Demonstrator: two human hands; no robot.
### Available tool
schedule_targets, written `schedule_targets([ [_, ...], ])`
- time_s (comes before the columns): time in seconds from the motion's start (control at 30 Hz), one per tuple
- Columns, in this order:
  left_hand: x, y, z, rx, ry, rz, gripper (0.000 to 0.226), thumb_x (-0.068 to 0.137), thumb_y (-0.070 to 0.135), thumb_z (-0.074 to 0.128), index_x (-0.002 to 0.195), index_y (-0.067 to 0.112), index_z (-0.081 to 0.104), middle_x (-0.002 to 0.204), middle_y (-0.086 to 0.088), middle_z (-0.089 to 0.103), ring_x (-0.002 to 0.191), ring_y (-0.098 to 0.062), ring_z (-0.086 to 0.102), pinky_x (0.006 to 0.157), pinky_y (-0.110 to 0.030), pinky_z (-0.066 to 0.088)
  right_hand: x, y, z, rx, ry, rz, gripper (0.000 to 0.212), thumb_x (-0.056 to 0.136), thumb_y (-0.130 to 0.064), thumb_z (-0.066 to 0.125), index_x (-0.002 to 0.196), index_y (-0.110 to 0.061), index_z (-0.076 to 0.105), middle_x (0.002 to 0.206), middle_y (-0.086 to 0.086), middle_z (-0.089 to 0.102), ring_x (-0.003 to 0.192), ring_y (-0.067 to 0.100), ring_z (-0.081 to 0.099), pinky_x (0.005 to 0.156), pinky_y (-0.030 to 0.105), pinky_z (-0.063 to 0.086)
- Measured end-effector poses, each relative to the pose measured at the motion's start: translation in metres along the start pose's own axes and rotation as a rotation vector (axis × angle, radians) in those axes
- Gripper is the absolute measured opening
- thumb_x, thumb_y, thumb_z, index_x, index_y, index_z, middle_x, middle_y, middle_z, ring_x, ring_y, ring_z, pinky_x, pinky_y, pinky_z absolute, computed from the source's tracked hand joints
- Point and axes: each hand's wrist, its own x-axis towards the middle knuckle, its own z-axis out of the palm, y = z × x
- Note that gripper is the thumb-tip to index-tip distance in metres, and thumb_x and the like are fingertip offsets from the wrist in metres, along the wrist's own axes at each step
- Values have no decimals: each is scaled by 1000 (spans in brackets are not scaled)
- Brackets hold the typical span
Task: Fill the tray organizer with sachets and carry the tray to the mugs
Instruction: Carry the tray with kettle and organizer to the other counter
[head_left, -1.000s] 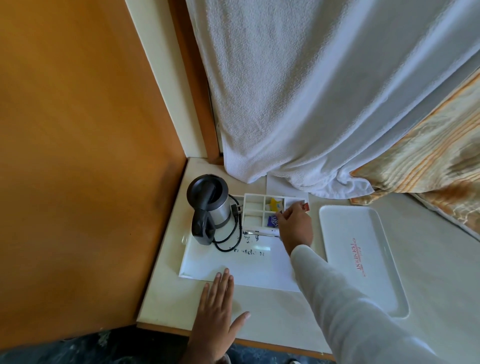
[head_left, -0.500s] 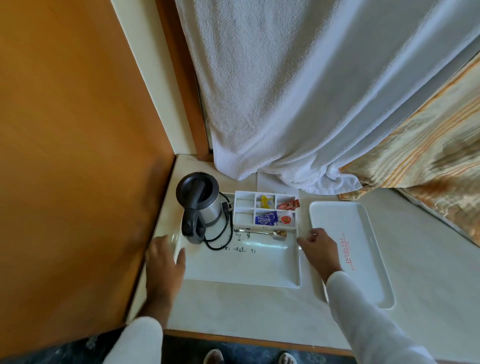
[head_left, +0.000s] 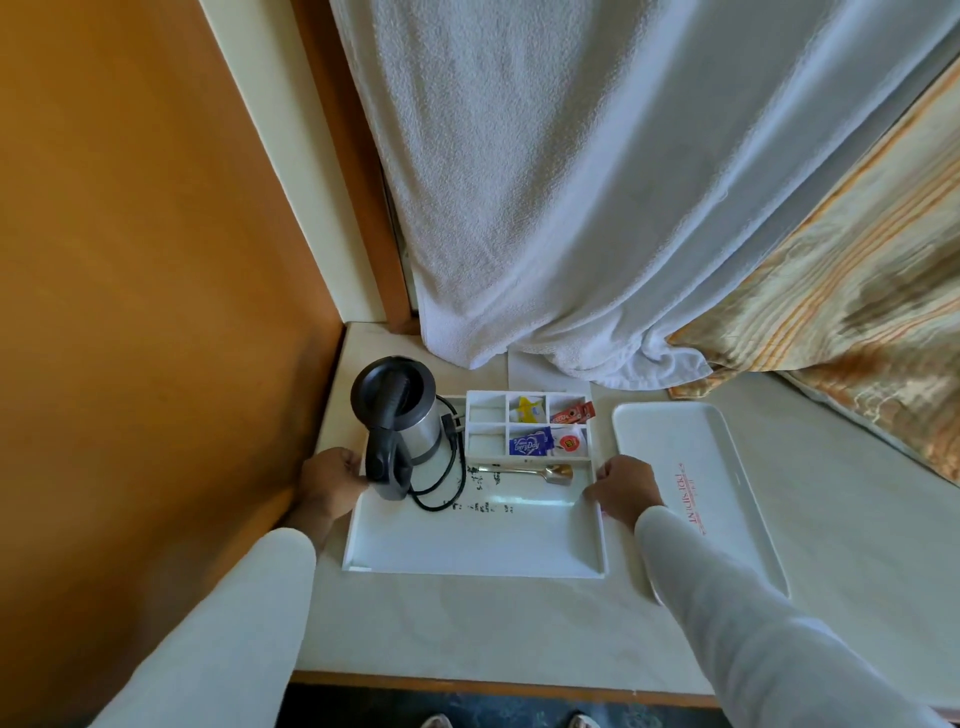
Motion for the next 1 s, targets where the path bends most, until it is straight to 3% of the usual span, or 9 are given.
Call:
schedule_targets([
  [0.2, -13, 11, -14, -86, 7, 3, 21, 80, 17, 80, 97, 6, 74, 100, -15, 75, 93, -35, 67, 75, -27, 43, -14, -9, -22, -71, 29, -52, 29, 69, -15, 82, 58, -13, 55, 70, 9, 62, 74, 34, 69, 79, 43, 63],
  [0.3, -22, 15, -26, -150, 17, -3, 30, 79, 18, 80, 106, 7, 73, 105, -16, 74, 93, -38, 68, 85, -39, 57, -29, -11, -37, -68, 49, -58, 19, 69, -15, 83, 69, -3, 68, 78, 13, 72, 80, 34, 73, 81, 45, 63],
  [0.37, -31, 16, -33, -213, 17, -2, 31, 77, 17, 80, 106, 9, 72, 101, -17, 75, 87, -38, 69, 80, -46, 62, -41, -6, -46, -36, 63, -32, 20, 67, -16, 83, 78, -2, 73, 78, 15, 75, 77, 33, 75, 78, 46, 64],
  [0.47, -58, 23, -41, -270, 0, 4, 27, 80, 13, 79, 104, 11, 66, 102, -13, 71, 88, -35, 68, 72, -40, 62, -69, 3, -56, -28, 67, -33, 21, 67, -13, 83, 79, 1, 73, 81, 19, 75, 82, 35, 75, 79, 47, 64],
  [0.57, -93, 21, -43, -331, -48, -10, 38, 81, 13, 80, 116, 11, 66, 106, -15, 72, 87, -34, 71, 78, -46, 63, -113, 18, -63, 10, 74, 12, 16, 71, -5, 82, 78, 2, 69, 72, 16, 72, 73, 33, 76, 76, 47, 65],
  [0.63, -114, 18, -42, -383, -66, -14, 35, 80, 11, 80, 113, 11, 67, 105, -16, 72, 87, -34, 71, 76, -46, 64, -137, 30, -66, 30, 62, 26, 16, 75, -4, 81, 85, 5, 71, 75, 15, 73, 73, 31, 76, 77, 46, 65],
  [0.77, -176, 4, -35, -421, -64, -11, 19, 78, 11, 79, 82, 20, 63, 95, -14, 73, 81, -31, 72, 70, -42, 64, -190, 62, -67, 41, 51, 38, 23, 82, -10, 81, 98, -2, 68, 90, 10, 69, 80, 25, 73, 76, 39, 65],
  [0.87, -219, -18, -25, -421, -58, -6, 18, 73, 18, 79, 87, 20, 68, 90, -12, 76, 76, -29, 74, 68, -46, 65, -222, 90, -62, 18, 35, 11, 24, 83, -14, 81, 99, -3, 66, 94, 12, 70, 84, 27, 73, 81, 41, 64],
  [1.0, -286, -42, -11, -390, -2, -19, 17, 75, 16, 77, 89, 15, 67, 91, -12, 72, 83, -31, 70, 76, -43, 63, -260, 116, -59, -58, 21, -85, 20, 79, -18, 83, 83, -5, 67, 88, 12, 71, 85, 29, 71, 86, 40, 60],
])
